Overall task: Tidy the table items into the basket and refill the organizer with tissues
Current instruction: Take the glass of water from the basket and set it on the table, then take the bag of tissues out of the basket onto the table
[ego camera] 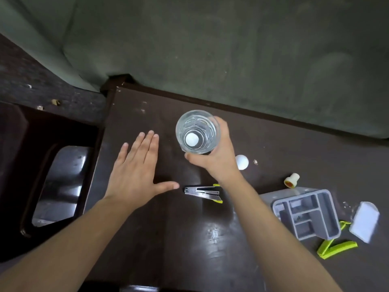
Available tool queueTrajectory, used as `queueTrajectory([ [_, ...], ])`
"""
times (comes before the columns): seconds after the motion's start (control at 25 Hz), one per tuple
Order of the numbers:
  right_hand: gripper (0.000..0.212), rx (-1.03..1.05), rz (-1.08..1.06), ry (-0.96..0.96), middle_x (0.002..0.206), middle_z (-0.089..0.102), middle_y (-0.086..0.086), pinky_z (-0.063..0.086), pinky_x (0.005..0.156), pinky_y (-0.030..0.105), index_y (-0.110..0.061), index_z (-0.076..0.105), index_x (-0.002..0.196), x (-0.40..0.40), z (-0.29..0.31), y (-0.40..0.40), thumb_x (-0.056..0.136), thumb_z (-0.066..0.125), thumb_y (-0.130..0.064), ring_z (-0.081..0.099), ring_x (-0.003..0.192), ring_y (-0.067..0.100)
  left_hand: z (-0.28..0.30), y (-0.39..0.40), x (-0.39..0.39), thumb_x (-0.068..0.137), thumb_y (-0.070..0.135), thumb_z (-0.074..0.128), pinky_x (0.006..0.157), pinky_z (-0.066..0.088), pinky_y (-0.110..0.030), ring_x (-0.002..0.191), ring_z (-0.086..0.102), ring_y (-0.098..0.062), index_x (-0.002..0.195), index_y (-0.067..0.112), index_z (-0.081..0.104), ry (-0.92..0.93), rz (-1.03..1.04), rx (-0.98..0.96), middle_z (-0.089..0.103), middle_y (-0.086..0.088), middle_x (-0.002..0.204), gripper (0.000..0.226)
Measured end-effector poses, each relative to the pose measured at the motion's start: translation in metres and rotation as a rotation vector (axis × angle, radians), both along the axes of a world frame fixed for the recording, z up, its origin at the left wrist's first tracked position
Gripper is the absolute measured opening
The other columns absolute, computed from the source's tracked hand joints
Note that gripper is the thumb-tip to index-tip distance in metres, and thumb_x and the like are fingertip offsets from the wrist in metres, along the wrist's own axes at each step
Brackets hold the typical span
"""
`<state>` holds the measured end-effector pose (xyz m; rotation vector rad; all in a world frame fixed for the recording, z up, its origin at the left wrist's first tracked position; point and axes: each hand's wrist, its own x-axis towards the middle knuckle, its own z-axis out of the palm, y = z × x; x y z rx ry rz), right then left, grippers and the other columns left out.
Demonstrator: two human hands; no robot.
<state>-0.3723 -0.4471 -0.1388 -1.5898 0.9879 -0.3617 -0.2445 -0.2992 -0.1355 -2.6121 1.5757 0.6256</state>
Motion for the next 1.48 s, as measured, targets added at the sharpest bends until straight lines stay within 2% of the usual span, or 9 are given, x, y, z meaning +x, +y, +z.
queueTrajectory([
  [0.28, 0.081, 0.013, 0.017, 0.019, 0.107, 0.054, -0.024, 0.046, 0.089, 0.024, -0.031, 0.036, 0.119, -0.003, -0.012, -0.001, 0.052, 0.078, -0.015, 0.056, 0.104, 0.001, -0.009, -0.001, -0.001, 0.061, 0.084, 0.031, 0.115, 0.012, -0.047, 0.146, 0.011, -0.022, 0.149, 0.007, 0.013, -0.011, 0.010, 0.023, 0.017, -0.009, 0.158, 0.118],
  [0.48, 0.082, 0.008, 0.024, 0.067, 0.100, 0.047, -0.045, 0.044, 0.088, 0.022, -0.027, 0.037, 0.122, -0.003, -0.014, 0.004, 0.055, 0.081, -0.011, 0.052, 0.100, -0.010, 0.002, 0.006, 0.008, 0.061, 0.083, 0.026, 0.116, 0.007, -0.044, 0.147, 0.006, -0.021, 0.149, 0.008, 0.008, -0.009, -0.001, 0.013, 0.012, -0.007, 0.159, 0.118],
  [0.72, 0.112, 0.013, 0.025, 0.064, 0.141, 0.039, -0.011, 0.034, 0.111, 0.031, -0.028, 0.021, 0.141, -0.005, 0.004, 0.009, 0.051, 0.088, -0.019, 0.043, 0.126, -0.004, 0.025, 0.026, 0.029, 0.066, 0.087, 0.024, 0.116, 0.005, -0.042, 0.147, 0.004, -0.021, 0.149, 0.007, 0.005, -0.022, -0.039, -0.001, 0.009, -0.008, 0.159, 0.117],
  [0.84, 0.107, -0.062, -0.029, 0.097, 0.137, 0.033, -0.028, 0.029, 0.112, 0.031, -0.030, 0.024, 0.142, 0.009, 0.040, 0.025, 0.053, 0.085, -0.031, 0.033, 0.126, -0.016, 0.050, 0.041, 0.047, 0.073, 0.080, 0.012, 0.115, 0.003, -0.040, 0.147, 0.002, -0.020, 0.150, 0.009, 0.003, -0.012, -0.071, -0.023, 0.006, -0.007, 0.160, 0.105],
  [1.0, 0.077, -0.286, -0.005, 0.064, 0.138, 0.044, -0.014, 0.027, 0.115, 0.041, -0.025, 0.038, 0.136, 0.060, 0.093, 0.072, 0.068, 0.072, -0.037, 0.032, 0.139, 0.013, 0.089, 0.066, 0.074, 0.094, 0.052, 0.033, 0.117, 0.003, -0.038, 0.147, -0.005, -0.015, 0.150, 0.016, 0.002, 0.038, -0.071, -0.096, 0.000, 0.000, 0.160, 0.074],
  [1.12, 0.041, -0.285, 0.046, -0.005, 0.118, 0.061, -0.011, 0.038, 0.102, 0.021, -0.020, 0.058, 0.117, 0.118, 0.120, 0.132, 0.076, 0.064, -0.026, 0.053, 0.116, 0.002, 0.112, 0.104, 0.106, 0.095, 0.025, 0.045, 0.115, 0.016, -0.043, 0.146, 0.011, -0.022, 0.147, 0.015, 0.026, 0.063, 0.041, -0.203, 0.019, -0.003, 0.158, 0.057],
  [1.2, 0.027, -0.206, 0.095, -0.009, 0.107, 0.066, -0.013, 0.045, 0.094, 0.021, -0.022, 0.063, 0.108, 0.159, 0.128, 0.177, 0.081, 0.063, -0.020, 0.059, 0.105, -0.002, 0.121, 0.146, 0.137, 0.087, 0.013, 0.051, 0.109, 0.030, -0.051, 0.138, 0.032, -0.034, 0.131, 0.011, 0.053, -0.012, 0.170, -0.328, 0.043, -0.013, 0.146, 0.044],
  [1.32, 0.020, -0.114, 0.180, -0.018, 0.104, 0.071, -0.007, 0.050, 0.092, 0.028, -0.017, 0.066, 0.104, 0.207, 0.136, 0.240, 0.085, 0.062, -0.013, 0.065, 0.098, 0.004, 0.128, 0.217, 0.189, 0.081, 0.011, 0.051, 0.109, 0.032, -0.045, 0.126, 0.046, -0.038, 0.117, 0.005, 0.062, -0.037, 0.461, -0.460, 0.055, -0.021, 0.130, 0.039],
  [1.48, 0.031, -0.223, 0.538, 0.157, 0.120, 0.066, 0.001, 0.043, 0.093, 0.033, -0.014, 0.058, 0.121, 0.258, 0.141, 0.294, 0.092, 0.056, -0.025, 0.061, 0.108, 0.022, 0.121, 0.282, 0.249, 0.093, 0.028, 0.053, 0.103, 0.035, -0.040, 0.123, 0.048, -0.036, 0.129, 0.007, 0.055, 0.076, 0.795, -0.143, 0.052, -0.021, 0.134, 0.041],
])
